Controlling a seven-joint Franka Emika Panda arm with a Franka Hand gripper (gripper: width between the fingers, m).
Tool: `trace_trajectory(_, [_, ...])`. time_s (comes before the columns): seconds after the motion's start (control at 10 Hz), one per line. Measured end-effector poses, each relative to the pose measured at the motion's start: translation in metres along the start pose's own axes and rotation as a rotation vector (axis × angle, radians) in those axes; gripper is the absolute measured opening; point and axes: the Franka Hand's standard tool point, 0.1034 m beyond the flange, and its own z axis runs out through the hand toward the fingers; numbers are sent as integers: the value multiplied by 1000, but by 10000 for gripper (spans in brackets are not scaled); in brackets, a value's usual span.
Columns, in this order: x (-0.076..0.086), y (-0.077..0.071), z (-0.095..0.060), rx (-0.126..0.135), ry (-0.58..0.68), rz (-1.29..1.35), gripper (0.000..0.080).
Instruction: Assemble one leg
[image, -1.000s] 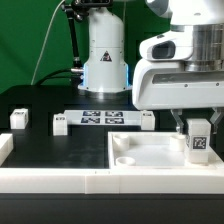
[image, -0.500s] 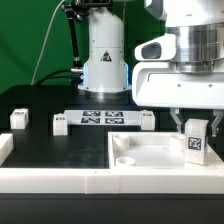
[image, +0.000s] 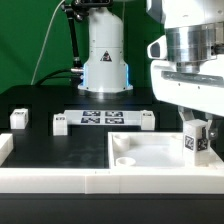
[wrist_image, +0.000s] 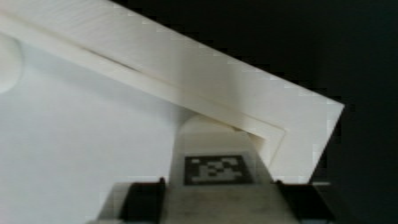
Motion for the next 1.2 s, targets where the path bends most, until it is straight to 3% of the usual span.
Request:
trace_trajectory(0.3, [-1,-2,1,25,-20,302,294])
trace_trajectory(0.5, [-3,-3,1,26,-37,428,321])
trace_trajectory(0.6, [-3,-2,1,27,-37,374,321])
trace_trajectory(0.7, [-3,-2,2,27,-36,304,497])
trace_trajectory(0.8, [-6,0,2,-2,-48,251,497])
trace_trajectory(0.9, [-8,-1,2,-24,-59,130,616])
trace_trajectory(1.2, [-7,0,3,-31,-68,-223,648])
